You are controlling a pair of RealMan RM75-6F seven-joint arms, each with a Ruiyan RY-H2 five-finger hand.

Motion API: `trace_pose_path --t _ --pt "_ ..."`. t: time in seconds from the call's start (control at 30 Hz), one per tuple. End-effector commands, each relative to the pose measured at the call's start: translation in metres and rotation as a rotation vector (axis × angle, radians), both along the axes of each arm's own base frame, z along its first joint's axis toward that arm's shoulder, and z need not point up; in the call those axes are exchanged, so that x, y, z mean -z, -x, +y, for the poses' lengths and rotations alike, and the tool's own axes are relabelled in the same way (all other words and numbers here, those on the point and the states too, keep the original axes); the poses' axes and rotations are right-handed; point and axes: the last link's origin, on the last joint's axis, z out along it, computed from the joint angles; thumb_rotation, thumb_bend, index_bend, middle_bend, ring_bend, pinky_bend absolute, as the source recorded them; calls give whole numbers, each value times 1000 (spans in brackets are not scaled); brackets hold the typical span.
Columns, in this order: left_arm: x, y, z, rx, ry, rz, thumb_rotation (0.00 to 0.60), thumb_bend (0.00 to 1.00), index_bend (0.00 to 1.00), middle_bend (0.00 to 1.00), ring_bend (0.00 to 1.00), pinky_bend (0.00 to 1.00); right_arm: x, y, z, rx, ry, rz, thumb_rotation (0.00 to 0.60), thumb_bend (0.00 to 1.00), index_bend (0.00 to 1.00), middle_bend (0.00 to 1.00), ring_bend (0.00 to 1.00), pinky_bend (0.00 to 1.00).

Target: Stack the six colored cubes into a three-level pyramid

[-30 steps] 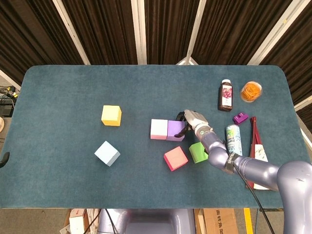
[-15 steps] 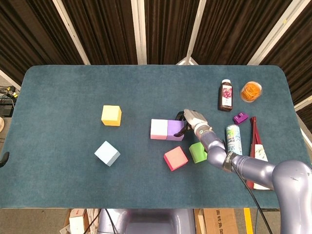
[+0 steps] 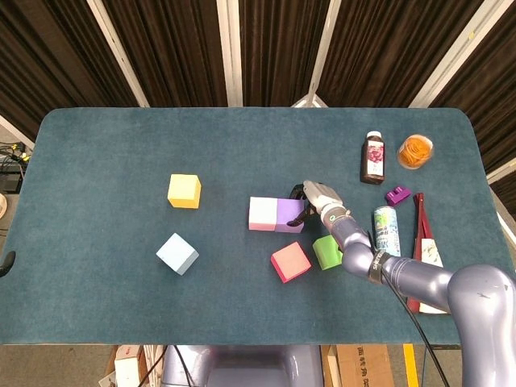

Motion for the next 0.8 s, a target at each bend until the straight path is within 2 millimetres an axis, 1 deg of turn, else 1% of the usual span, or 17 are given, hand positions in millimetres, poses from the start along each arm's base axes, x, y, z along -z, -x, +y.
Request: trace_pose_path --t 0.03,0.17,0.33,0.57,0.8 --pt "0 0 0 -1 -1 -1 600 364 98 0 0 0 1 0 0 0 -4 0 600 298 634 467 249 0" --pt "0 0 0 0 -2 0 600 364 98 0 0 0 1 0 0 -3 -11 1 600 298 610 431 227 0" --pt "0 0 0 0 -1 -1 600 363 98 0 0 0 1 -1 2 -20 -36 10 600 297 518 359 165 0" --pt "0 0 0 -1 0 0 600 364 98 0 0 0 -3 -3 2 -29 -56 12 600 297 423 287 122 0" --pt "1 0 0 -3 1 2 600 364 98 0 0 0 -6 -3 3 -32 -63 7 600 297 376 259 109 0"
